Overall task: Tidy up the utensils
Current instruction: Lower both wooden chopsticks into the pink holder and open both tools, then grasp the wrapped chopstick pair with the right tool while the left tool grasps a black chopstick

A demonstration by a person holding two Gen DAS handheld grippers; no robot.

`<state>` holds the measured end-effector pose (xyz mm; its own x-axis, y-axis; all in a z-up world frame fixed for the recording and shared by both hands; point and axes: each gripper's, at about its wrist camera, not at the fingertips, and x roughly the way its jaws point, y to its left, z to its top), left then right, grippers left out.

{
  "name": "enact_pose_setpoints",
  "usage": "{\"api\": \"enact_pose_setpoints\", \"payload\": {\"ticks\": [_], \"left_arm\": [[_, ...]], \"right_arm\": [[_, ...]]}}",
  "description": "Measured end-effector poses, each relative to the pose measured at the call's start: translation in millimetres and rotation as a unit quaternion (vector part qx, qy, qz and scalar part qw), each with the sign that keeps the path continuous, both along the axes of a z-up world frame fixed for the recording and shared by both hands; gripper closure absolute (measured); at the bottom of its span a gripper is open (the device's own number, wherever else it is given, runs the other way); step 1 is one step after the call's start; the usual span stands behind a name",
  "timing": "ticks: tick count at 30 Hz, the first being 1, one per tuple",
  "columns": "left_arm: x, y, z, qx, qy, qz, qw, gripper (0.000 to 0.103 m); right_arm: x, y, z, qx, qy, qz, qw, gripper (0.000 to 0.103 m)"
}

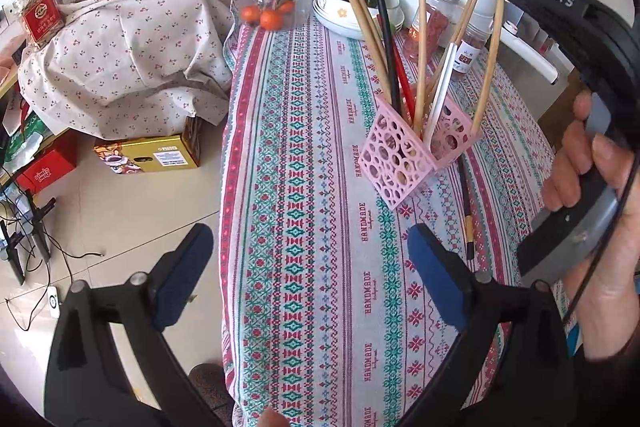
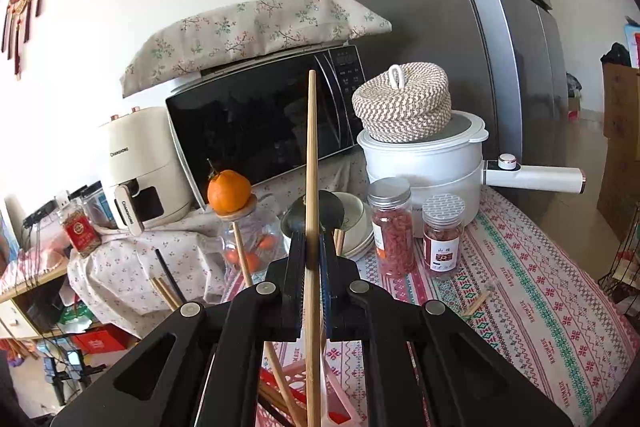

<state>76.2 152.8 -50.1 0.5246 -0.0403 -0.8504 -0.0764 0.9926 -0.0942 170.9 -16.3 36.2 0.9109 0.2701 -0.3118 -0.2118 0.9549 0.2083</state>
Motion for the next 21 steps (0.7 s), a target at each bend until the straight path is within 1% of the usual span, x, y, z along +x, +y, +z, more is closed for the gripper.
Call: {"api": "enact_pose_setpoints", "payload": {"ticks": [3, 6, 9, 12, 13, 14, 16, 17, 21], "left_arm": [[1, 1, 4, -0.017, -0.005, 0.002, 0.9998, 0.005], [2, -3, 6, -0.015, -0.010, -0.003, 0.9998, 0.003], [3, -2, 2, -0.008, -0.008, 0.000, 0.9999, 0.003], [7, 2, -4, -0.008, 0.001, 0.009, 0.9999, 0.003], [7, 2, -5, -0.009, 0.003, 0.010, 0.9999, 0.003], [8, 2, -6, -0.009, 0.005, 0.011, 0.9999, 0.002], [8, 0, -8, -0.010, 0.007, 0.011, 0.9999, 0.001], [8, -2, -9, -0.013, 0.008, 0.010, 0.9998, 0.001], [9, -8, -11, -0.022, 0.013, 0.004, 0.9997, 0.001]], "right_arm": [[3, 10, -10, -0.023, -0.018, -0.017, 0.999, 0.096], [3, 16, -20, -0.030, -0.030, -0.027, 0.999, 0.096], [4, 17, -25, -0.027, -0.021, -0.020, 0.999, 0.096], [2, 10, -26, -0.009, 0.002, -0.006, 1.000, 0.094], [2, 8, -25, -0.003, 0.011, 0.002, 1.000, 0.088], [3, 5, -24, 0.003, 0.022, 0.013, 1.000, 0.077], [2, 0, -20, 0.003, 0.036, 0.029, 0.999, 0.066], [0, -4, -17, 0.002, 0.038, 0.037, 0.999, 0.063], [-5, -25, -5, -0.005, 0.066, 0.059, 0.996, 0.058]]}}
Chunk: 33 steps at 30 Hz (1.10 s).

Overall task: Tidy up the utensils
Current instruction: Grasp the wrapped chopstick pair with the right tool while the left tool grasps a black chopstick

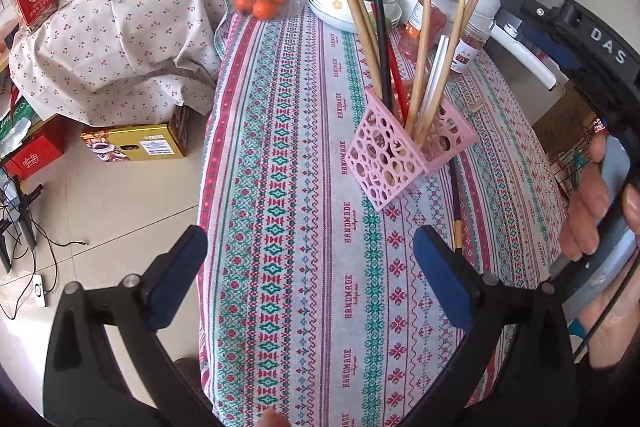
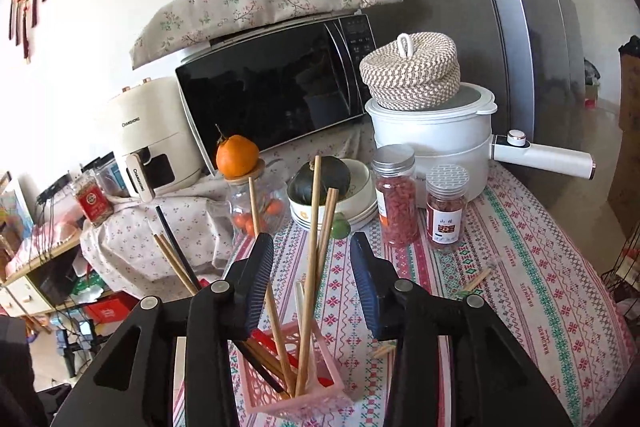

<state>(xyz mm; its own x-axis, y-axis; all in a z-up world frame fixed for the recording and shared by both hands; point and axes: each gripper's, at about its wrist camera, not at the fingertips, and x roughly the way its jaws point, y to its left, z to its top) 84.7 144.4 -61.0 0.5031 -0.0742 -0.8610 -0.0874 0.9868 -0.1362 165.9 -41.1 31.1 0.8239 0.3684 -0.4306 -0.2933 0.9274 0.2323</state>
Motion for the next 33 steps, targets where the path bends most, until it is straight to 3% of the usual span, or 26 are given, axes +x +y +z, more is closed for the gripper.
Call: {"api": "enact_pose_setpoints", "payload": {"ticks": [4, 8, 13, 16, 20, 27, 33], "left_arm": [[-1, -8, -2, 0.000, 0.006, -0.008, 1.0000, 0.001], [-1, -14, -7, -0.010, 0.017, -0.015, 0.9997, 0.001], [1, -14, -13, -0.023, 0.034, -0.014, 0.9991, 0.001], [2, -13, -14, -0.028, 0.039, -0.012, 0.9988, 0.001], [3, -11, -15, -0.030, 0.043, -0.010, 0.9986, 0.001], [3, -11, -15, -0.037, 0.043, -0.011, 0.9983, 0.001], [3, -14, -12, -0.034, 0.040, -0.022, 0.9984, 0.001]], "right_arm": [[0, -33, -2, -0.004, 0.045, -0.007, 0.999, 0.052], [10, -63, -27, -0.016, 0.109, -0.029, 0.994, 0.051], [37, -75, -83, -0.054, 0.242, -0.032, 0.968, 0.051], [49, -74, -110, -0.067, 0.296, -0.033, 0.952, 0.051], [65, -72, -127, -0.060, 0.320, -0.042, 0.944, 0.051], [108, -61, -130, -0.042, 0.320, -0.057, 0.945, 0.053], [150, -78, -139, -0.045, 0.333, -0.132, 0.933, 0.066]]}}
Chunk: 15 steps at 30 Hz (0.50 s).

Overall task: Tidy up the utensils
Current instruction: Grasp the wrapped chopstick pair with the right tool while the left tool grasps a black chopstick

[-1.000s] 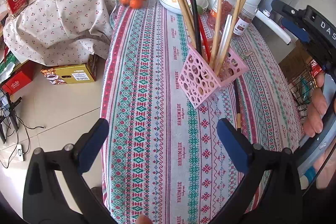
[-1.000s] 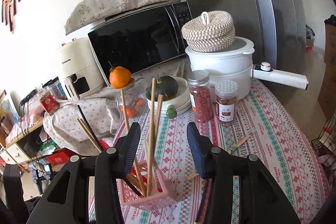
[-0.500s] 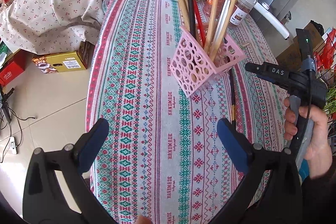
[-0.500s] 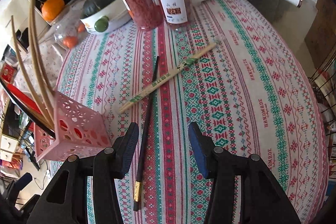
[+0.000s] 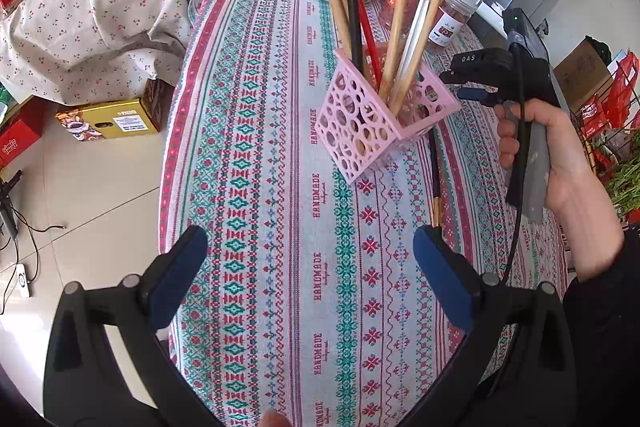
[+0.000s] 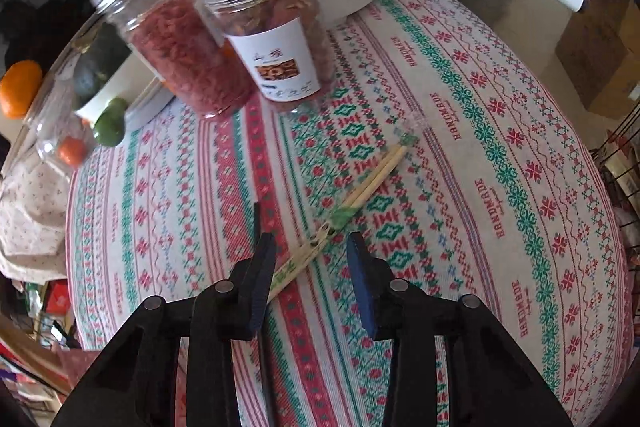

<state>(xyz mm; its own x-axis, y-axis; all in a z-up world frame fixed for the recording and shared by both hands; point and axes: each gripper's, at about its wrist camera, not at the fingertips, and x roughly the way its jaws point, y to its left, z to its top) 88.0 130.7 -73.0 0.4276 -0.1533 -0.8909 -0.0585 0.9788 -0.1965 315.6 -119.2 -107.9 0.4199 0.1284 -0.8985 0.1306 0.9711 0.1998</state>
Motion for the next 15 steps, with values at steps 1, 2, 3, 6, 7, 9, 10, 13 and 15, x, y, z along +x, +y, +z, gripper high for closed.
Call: {"api": "enact_pose_setpoints", "payload": {"ticks": [1, 2, 3, 6, 7, 9, 10, 13, 15], "left_arm": [[0, 0, 1, 0.002, -0.002, -0.001, 1.0000, 0.001], [1, -1, 1, 0.004, -0.003, -0.002, 1.0000, 0.001], [1, -2, 2, 0.006, -0.003, -0.003, 1.0000, 0.001], [2, -4, 2, 0.008, -0.003, -0.009, 0.9999, 0.001], [2, -5, 2, 0.010, -0.003, -0.011, 0.9999, 0.001], [2, -8, 2, 0.015, -0.002, -0.017, 0.9997, 0.001], [1, -9, 3, 0.017, -0.003, -0.019, 0.9997, 0.001], [1, -16, 4, 0.025, -0.005, -0.027, 0.9993, 0.001], [-1, -24, 6, 0.028, -0.005, -0.037, 0.9989, 0.001]], "right_arm": [[6, -2, -2, 0.000, 0.003, -0.009, 1.000, 0.067], [12, -3, -3, -0.001, 0.005, -0.014, 1.000, 0.068], [17, -3, -5, -0.007, 0.009, -0.016, 1.000, 0.069], [22, -1, -11, -0.044, 0.013, -0.014, 0.999, 0.084], [22, -1, -11, -0.053, 0.014, -0.008, 0.998, 0.090], [19, -4, -12, -0.059, 0.020, 0.006, 0.998, 0.096], [15, -7, -12, -0.057, 0.023, 0.014, 0.998, 0.098], [-2, -22, -12, -0.042, 0.034, 0.033, 0.998, 0.098], [-14, -33, -12, -0.037, 0.046, 0.037, 0.998, 0.098]]}}
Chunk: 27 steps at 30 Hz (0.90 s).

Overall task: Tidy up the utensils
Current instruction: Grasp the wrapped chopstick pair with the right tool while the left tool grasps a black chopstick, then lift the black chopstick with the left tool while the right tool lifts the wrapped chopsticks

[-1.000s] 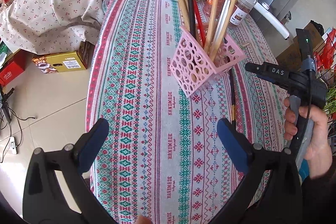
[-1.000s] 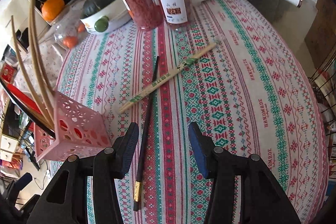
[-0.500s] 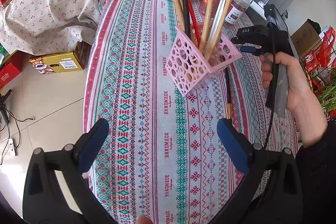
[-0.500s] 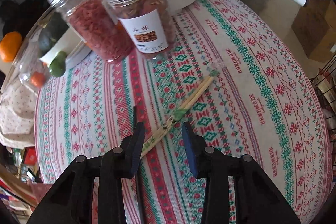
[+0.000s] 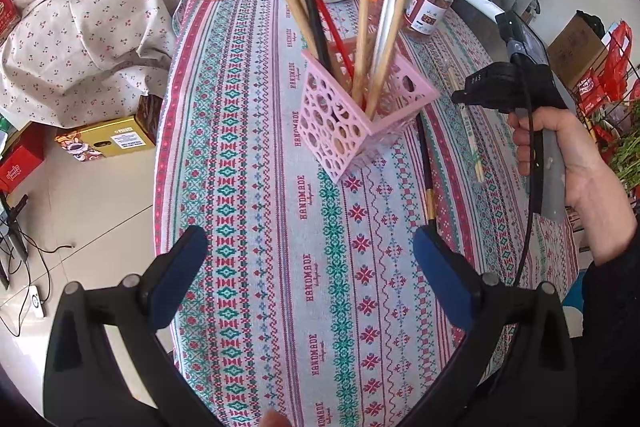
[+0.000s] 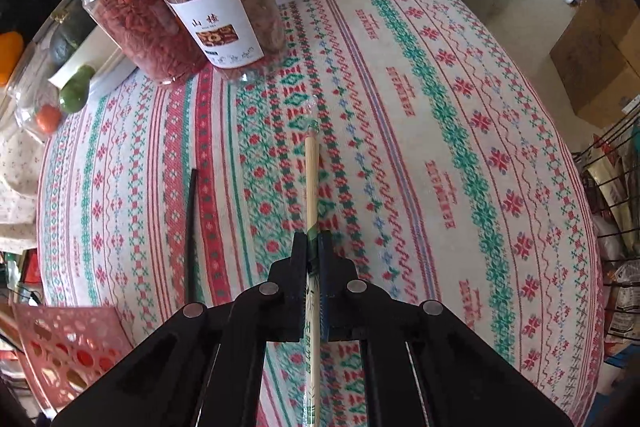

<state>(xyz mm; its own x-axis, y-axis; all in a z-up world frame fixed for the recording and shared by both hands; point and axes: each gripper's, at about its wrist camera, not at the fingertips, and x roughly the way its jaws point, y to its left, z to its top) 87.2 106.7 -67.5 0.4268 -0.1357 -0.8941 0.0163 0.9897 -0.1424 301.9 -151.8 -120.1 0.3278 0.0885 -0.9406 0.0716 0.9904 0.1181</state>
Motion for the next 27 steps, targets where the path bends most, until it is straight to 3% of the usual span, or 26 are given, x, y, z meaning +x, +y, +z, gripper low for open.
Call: {"api": "enact_pose_setpoints", "payload": {"ticks": [4, 9, 13, 20, 25, 27], "left_arm": [[-5, -21, 7, 0.005, -0.011, -0.026, 0.9996, 0.001], [-8, -60, 17, 0.015, -0.023, -0.057, 0.9980, 0.001], [-1, -92, 20, 0.012, -0.029, -0.068, 0.9972, 0.009], [60, -152, 3, 0.003, 0.009, -0.075, 0.9971, 0.056], [113, -183, -16, 0.068, 0.027, -0.068, 0.9950, 0.078], [131, -186, -25, 0.092, 0.037, -0.057, 0.9934, 0.082]], "right_arm": [[-29, -30, 5, 0.034, 0.010, -0.011, 0.999, 0.098], [-68, -59, 28, 0.039, -0.002, -0.009, 0.999, 0.098], [-93, -77, 44, 0.047, -0.015, 0.003, 0.999, 0.098], [-107, -108, 48, 0.076, -0.017, 0.006, 0.997, 0.098], [-110, -116, 55, 0.095, -0.026, 0.020, 0.995, 0.099], [-108, -117, 57, 0.105, -0.029, 0.024, 0.994, 0.099]]}}
